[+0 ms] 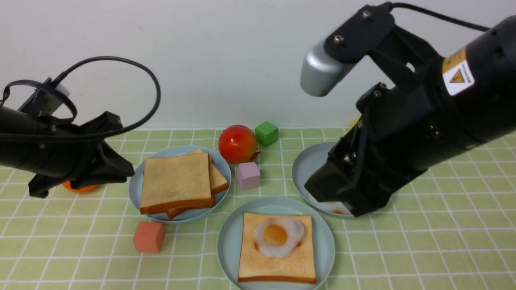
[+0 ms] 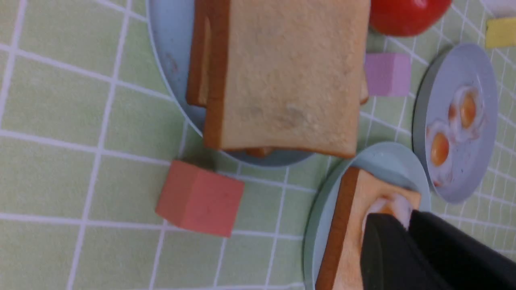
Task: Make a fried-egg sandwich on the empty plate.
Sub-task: Use the left arm to grab a slice of bread
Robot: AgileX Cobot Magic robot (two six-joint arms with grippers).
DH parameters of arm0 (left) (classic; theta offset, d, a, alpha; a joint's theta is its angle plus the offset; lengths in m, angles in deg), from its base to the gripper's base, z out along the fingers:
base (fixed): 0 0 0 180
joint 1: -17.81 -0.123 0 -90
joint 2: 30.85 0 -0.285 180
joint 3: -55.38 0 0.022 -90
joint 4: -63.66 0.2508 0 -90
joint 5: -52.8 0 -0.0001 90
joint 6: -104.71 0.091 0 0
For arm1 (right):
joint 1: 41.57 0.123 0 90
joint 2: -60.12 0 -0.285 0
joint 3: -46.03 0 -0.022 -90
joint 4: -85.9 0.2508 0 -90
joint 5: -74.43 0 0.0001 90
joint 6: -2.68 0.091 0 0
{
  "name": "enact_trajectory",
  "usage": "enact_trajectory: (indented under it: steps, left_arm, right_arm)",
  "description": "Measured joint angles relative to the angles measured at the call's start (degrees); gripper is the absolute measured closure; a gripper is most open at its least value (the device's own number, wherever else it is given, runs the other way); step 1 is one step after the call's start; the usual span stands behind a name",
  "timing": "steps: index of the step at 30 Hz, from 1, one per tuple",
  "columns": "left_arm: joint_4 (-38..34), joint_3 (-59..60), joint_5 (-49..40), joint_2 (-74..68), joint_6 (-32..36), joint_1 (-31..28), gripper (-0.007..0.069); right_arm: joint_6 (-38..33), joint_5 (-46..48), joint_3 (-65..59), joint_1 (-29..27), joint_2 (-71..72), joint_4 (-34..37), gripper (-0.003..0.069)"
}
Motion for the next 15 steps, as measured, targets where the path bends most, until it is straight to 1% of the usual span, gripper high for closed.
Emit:
enact_trajectory:
  steps: [1, 2, 3, 4, 5, 6, 7, 9, 10, 11, 15]
  left_arm:
    - [-0.5, 0.0, 0.5, -0.7, 0.3, -0.5, 0.0508]
    - [-1.1, 0.0, 1.3, -2.2, 0.7, -0.9, 0.0485]
    - [-1.2, 0.0, 1.5, -2.4, 0.8, -0.9, 0.0477]
    - [-1.6, -0.3, 2.3, -4.3, 1.0, -1.1, 0.0447]
    - [-1.7, -0.7, 2.4, -5.5, 1.0, -1.1, 0.0425]
    - [-1.9, -1.1, 2.5, -6.5, 1.2, -1.1, 0.0407]
    - [-2.1, -1.8, 2.5, -7.9, 1.6, -1.1, 0.0382]
    - [-2.3, -2.9, 2.6, -9.6, 2.4, -1.1, 0.0356]
    - [-2.4, -3.2, 2.6, -10.2, 2.8, -1.1, 0.0349]
    - [-2.7, -4.0, 2.6, -11.3, 3.6, -1.1, 0.034]
    - [-4.2, -5.6, 2.9, -14.7, 6.7, -1.1, 0.0335]
  right_arm:
    - [0.4, -0.7, -0.2, 0.6, 0.9, -0.5, 0.0258]
    - [0.7, -2.3, -0.7, 1.1, 2.2, -0.8, 0.0293]
    - [0.7, -3.0, -0.8, 1.3, 2.8, -0.8, 0.03]
    - [1.3, -5.9, -2.2, 1.5, 5.4, -0.6, 0.0365]
    - [1.7, -8.5, -3.5, 1.6, 6.9, -0.6, 0.0405]
    - [2.1, -10.8, -4.9, 1.6, 8.4, -0.6, 0.0459]
    - [2.7, -14.5, -7.2, 1.6, 11.2, -0.6, 0.0529]
    - [3.3, -20.3, -11.4, 1.6, 14.4, -0.6, 0.0626]
    - [3.4, -21.6, -12.3, 1.6, 15.5, -0.6, 0.0641]
    - [3.8, -25.8, -15.1, 1.6, 17.5, -0.5, 0.0664]
    - [4.4, -32.9, -22.1, 1.6, 21.4, -0.1, 0.067]
